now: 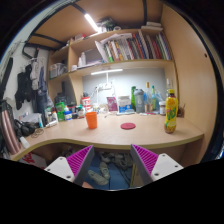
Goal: Pour water
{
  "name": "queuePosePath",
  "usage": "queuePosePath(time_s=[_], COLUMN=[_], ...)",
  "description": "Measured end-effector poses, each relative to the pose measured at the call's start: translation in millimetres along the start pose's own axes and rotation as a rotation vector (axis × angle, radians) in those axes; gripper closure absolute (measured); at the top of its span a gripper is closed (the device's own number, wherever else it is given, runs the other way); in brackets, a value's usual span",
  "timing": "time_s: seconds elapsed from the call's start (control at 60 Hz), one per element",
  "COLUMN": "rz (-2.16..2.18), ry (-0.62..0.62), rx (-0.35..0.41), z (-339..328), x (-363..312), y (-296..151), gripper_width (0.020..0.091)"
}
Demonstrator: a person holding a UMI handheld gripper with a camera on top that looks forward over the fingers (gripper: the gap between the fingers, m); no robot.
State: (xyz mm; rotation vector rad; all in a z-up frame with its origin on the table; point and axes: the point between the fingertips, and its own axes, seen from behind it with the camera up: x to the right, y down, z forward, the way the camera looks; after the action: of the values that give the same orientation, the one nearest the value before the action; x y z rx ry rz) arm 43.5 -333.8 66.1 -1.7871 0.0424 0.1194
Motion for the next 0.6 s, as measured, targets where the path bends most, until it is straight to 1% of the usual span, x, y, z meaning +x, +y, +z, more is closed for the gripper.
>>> queuePosePath(time_s=[0.167,0.233,0.35,0.417,0.517,0.6], rz=[-0.031,-0.035,-0.044,-0.064,-0.080,-0.045], ry=[-0.014,-0.012,0.010,0.053,0.145,0.224], rx=[0.050,0.058,0.080,0.106,0.190,0.192], z=[4.9,6.8,11.6,17.1,24.2,40.5], x=[0.5,3.1,23.2,51.1,110.6,167.5], y=[-17.6,-21.4,-30.5,-39.8,-62.9,-67.3], gripper_width=[0.0275,0.0277,0.0285,0.0281,0.0288,0.0284])
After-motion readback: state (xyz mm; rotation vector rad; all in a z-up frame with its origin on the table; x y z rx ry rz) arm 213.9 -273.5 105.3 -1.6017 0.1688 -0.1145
